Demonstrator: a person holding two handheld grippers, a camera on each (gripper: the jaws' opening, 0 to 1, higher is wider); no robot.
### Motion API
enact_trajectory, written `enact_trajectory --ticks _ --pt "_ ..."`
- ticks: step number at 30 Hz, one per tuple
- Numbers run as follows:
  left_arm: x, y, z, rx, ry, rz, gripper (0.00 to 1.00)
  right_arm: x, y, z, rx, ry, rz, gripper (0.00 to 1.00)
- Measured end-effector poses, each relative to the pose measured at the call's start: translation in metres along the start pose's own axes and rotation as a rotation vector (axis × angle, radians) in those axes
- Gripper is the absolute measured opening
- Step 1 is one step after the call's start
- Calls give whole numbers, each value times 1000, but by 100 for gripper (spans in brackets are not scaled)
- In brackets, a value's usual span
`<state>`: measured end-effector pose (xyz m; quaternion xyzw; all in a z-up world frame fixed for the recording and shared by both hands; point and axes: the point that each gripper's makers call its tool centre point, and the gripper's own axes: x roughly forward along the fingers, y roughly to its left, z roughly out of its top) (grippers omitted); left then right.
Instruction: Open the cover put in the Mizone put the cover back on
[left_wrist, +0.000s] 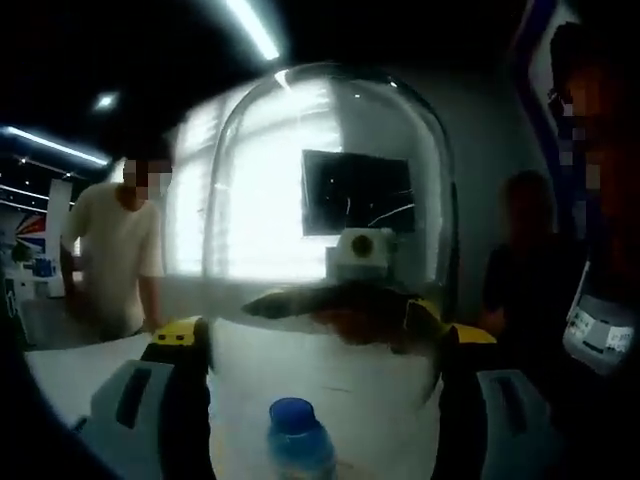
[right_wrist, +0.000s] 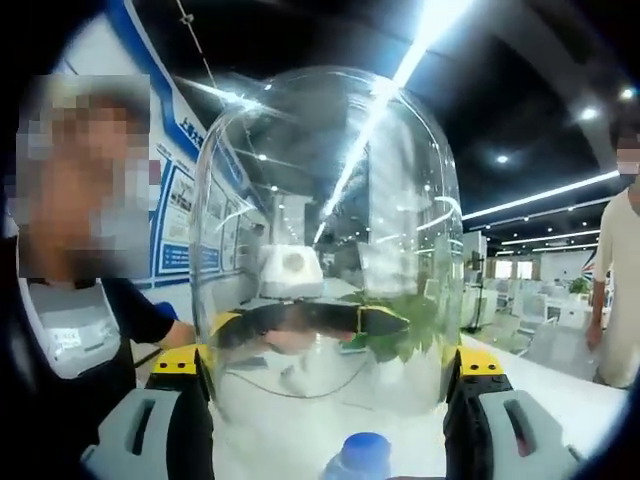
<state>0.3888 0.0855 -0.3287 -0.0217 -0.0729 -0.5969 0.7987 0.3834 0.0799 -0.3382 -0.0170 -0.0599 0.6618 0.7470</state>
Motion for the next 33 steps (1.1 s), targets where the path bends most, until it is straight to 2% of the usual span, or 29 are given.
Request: enact_trajectory --ticks 7,20,33 --pt "2 8 -17 2 9 0 82 -2 -7 -18 2 -4 -1 90" --pt "-2 24 -63 -48 14 6 82 -3 -18 -63 47 18 -4 90" --pt "-5 27 -102 -93 20 11 82 -5 -23 -103 94 36 -6 90"
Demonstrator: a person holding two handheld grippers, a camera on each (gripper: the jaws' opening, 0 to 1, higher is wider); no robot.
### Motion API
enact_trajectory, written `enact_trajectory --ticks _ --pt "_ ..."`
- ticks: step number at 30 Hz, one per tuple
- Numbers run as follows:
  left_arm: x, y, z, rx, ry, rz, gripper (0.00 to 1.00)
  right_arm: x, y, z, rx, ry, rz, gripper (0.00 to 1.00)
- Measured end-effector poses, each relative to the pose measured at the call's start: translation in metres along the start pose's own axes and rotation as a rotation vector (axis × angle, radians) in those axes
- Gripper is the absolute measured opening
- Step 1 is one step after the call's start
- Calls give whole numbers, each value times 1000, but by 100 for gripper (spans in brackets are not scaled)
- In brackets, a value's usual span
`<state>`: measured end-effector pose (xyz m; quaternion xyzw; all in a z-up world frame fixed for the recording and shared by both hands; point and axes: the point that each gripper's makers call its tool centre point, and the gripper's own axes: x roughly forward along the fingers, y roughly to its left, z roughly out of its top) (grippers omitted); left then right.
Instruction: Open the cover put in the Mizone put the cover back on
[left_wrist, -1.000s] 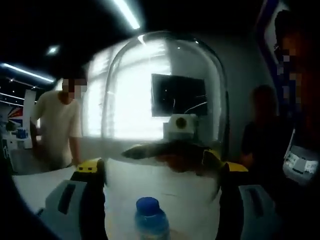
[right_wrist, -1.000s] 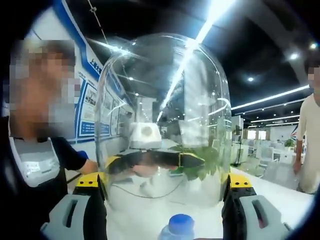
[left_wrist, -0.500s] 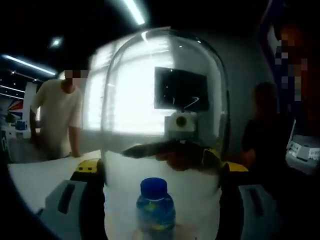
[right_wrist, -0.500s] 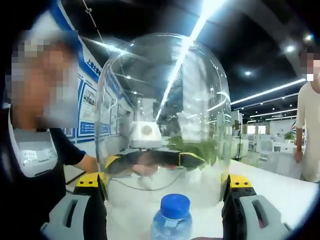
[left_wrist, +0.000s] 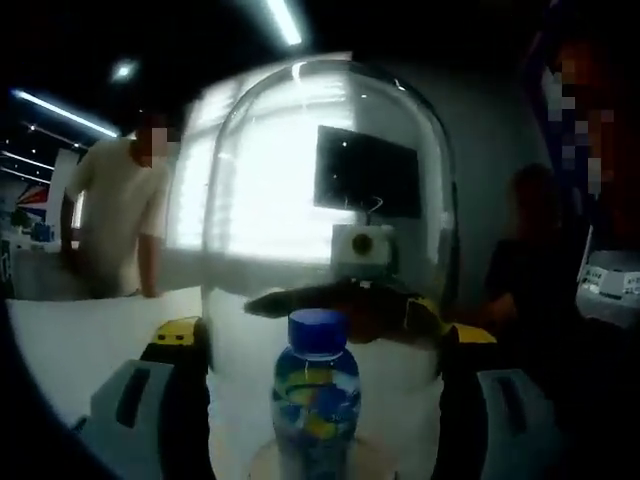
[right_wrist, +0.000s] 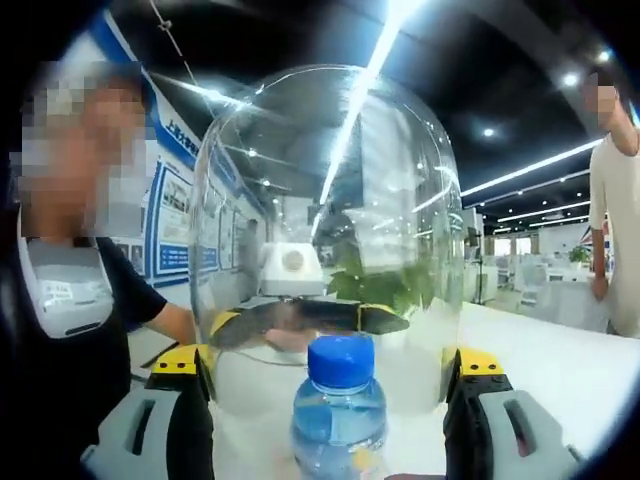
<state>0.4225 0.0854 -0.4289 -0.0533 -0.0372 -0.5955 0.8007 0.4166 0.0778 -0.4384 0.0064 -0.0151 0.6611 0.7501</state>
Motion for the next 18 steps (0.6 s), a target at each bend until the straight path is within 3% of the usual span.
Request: enact_trajectory --ticks 18 --pt "0 15 -58 -35 50 5 82 -5 -10 -58 40 42 0 90"
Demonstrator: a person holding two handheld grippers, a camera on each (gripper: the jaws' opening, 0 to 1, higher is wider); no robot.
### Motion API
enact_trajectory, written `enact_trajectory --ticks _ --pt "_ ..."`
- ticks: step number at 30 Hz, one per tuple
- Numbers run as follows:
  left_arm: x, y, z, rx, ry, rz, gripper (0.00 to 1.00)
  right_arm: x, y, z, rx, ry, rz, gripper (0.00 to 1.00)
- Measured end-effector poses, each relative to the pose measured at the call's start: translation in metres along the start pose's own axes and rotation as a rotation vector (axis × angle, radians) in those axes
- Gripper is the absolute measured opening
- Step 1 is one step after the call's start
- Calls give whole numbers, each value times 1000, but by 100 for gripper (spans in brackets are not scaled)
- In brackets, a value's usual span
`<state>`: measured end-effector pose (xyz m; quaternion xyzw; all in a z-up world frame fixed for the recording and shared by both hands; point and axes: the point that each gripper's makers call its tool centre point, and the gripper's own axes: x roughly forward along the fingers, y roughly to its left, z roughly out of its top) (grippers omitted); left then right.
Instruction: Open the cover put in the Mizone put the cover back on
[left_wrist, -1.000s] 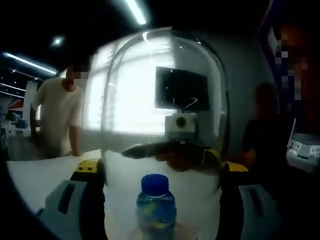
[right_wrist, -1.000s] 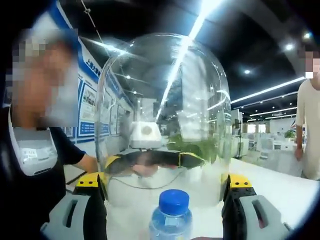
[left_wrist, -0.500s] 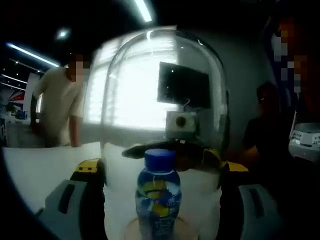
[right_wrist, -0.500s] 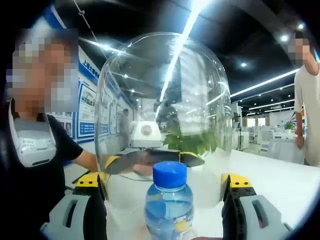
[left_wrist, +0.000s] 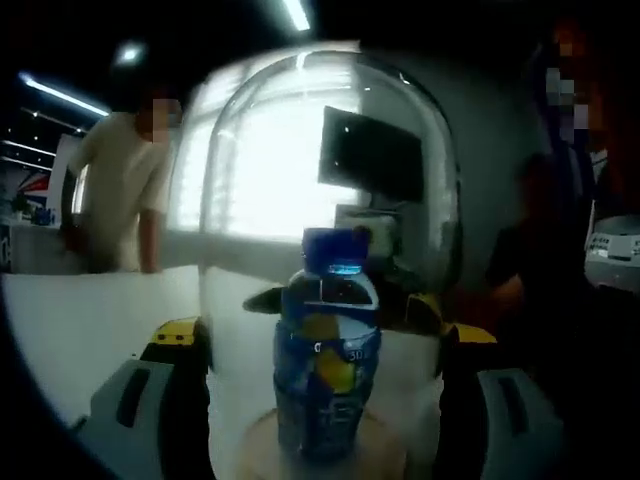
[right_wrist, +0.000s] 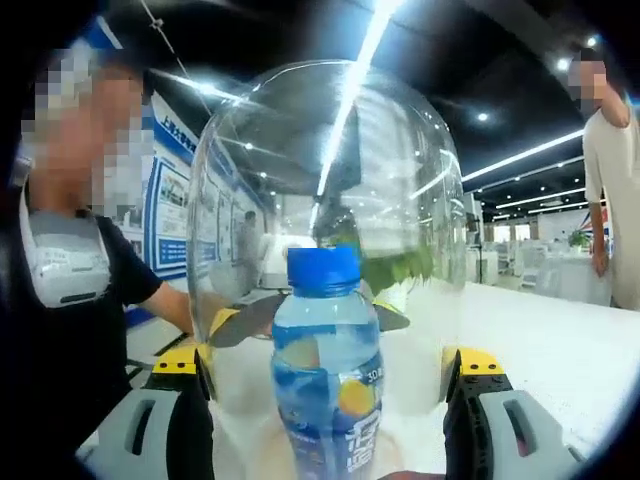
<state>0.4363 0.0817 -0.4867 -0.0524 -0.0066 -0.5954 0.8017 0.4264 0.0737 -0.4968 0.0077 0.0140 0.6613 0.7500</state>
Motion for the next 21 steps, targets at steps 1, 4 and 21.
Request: enact_trajectory --ticks 1,4,21 --pt "0 0 -2 -4 -3 1 82 -1 0 -2 3 -1 1 90" --pt "0 0 -5 -6 -7 1 82 -1 0 -3 3 -1 0 90" --pt "-3 0 -32 -11 16 -1 82 0 3 -31 8 20 -2 90"
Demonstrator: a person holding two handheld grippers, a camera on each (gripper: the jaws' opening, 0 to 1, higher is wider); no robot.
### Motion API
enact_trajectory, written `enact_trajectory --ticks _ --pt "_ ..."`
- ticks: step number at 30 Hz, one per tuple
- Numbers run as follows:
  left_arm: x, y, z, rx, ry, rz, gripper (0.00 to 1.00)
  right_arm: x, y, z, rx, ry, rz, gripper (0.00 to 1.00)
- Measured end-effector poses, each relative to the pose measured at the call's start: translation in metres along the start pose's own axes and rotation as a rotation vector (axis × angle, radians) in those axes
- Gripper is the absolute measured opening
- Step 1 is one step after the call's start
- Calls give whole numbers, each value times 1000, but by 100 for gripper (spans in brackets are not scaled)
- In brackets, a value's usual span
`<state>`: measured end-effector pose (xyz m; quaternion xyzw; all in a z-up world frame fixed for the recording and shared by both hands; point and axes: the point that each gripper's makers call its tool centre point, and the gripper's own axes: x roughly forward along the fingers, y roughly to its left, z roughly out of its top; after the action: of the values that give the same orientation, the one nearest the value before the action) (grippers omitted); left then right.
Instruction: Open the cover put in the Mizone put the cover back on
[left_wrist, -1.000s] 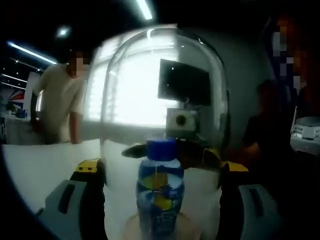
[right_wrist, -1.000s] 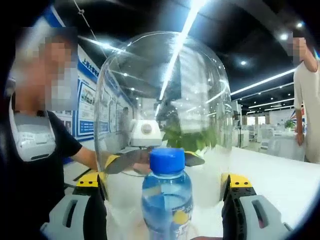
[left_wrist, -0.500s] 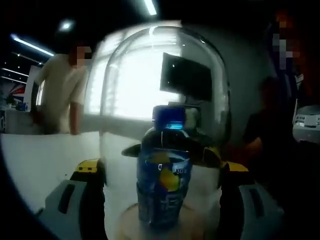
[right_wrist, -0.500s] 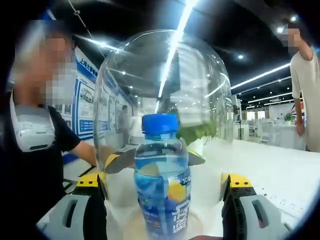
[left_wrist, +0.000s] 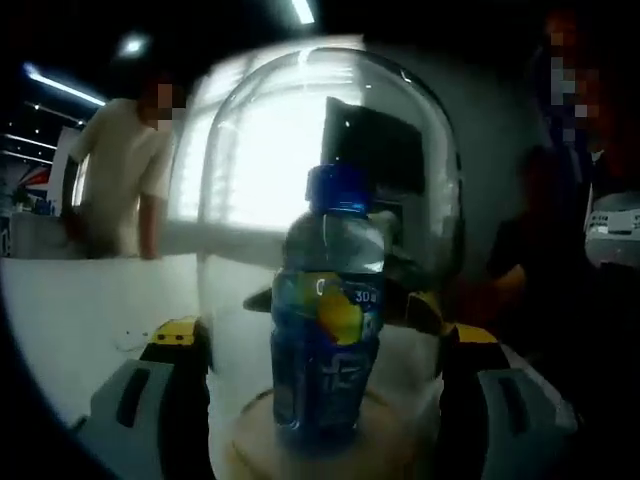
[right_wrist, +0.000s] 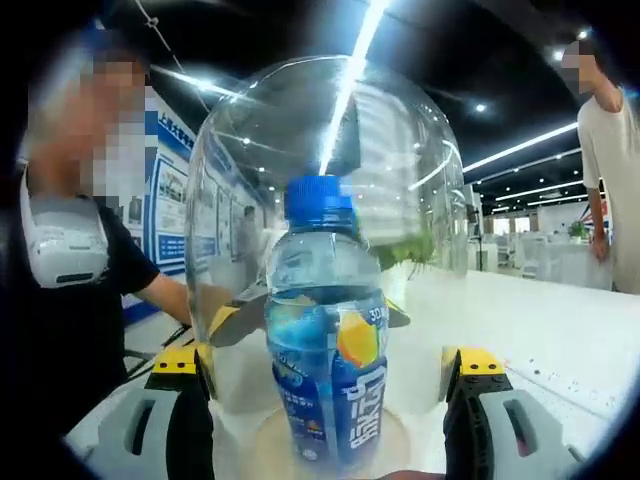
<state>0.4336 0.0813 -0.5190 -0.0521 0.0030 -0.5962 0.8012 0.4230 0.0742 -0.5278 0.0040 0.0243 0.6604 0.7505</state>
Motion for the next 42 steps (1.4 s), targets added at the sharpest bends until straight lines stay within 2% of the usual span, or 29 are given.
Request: enact_trajectory --ticks 5,7,17,28,42 --pt "0 0 0 3 3 1 82 2 -2 -1 4 -8 0 90" --pt "-1 0 -6 9 18 0 82 4 -1 -6 -4 6 -1 90" --pt "-4 -6 -9 34 30 -6 82 4 3 -9 -37 42 -10 90" --pt "-5 -7 -8 26 3 -4 83 3 5 -9 -33 34 -16 90" --pt "-5 -7 -7 19 -3 -13 83 0 6 -8 -35 20 -20 90"
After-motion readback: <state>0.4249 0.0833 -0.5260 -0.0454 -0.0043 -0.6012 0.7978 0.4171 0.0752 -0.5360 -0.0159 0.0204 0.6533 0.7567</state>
